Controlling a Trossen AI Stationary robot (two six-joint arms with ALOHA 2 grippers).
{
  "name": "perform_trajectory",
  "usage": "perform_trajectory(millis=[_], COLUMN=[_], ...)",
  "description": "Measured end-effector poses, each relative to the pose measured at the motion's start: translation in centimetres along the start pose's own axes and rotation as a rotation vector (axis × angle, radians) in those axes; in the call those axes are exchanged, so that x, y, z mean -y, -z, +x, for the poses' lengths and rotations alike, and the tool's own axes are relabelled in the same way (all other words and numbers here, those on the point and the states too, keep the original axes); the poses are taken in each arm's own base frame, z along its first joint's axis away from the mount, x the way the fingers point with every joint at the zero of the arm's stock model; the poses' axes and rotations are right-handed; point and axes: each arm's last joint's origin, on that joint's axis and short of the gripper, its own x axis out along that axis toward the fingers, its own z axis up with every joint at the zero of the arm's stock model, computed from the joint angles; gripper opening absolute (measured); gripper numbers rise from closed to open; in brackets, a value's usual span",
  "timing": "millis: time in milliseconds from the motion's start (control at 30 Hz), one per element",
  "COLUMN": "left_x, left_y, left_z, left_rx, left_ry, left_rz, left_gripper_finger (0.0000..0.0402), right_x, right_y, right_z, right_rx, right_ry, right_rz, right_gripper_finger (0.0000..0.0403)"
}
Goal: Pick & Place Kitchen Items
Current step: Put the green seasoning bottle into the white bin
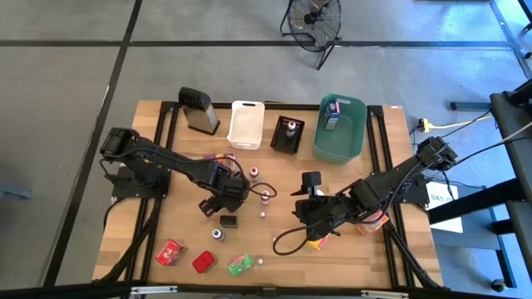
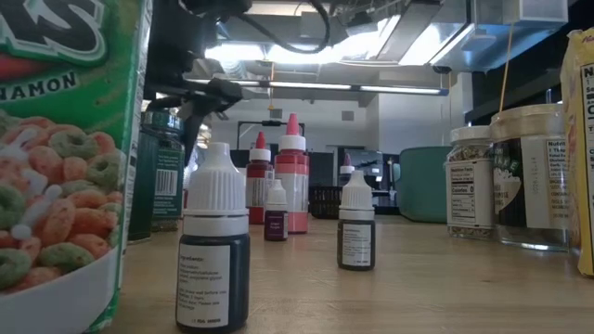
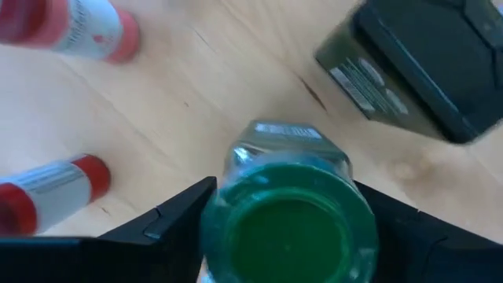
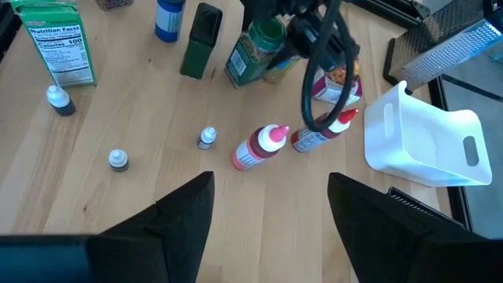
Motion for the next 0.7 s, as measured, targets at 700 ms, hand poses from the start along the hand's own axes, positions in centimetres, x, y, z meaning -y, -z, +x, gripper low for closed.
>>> perform_trajectory(millis=[700], left_x=[-0.3], left_y=[-1.3], left_z=[-1.4], left_rx=[-0.041], left_ry=[-0.097], left_rz=[-0.03], left_gripper_finger=[0.0199], right_x=[0.0], right_y=[0.0], right_z=[0.0], right_rx=[-0.003], right_ry=[0.0], right_rz=[-0.012], right_gripper_finger=[0.025])
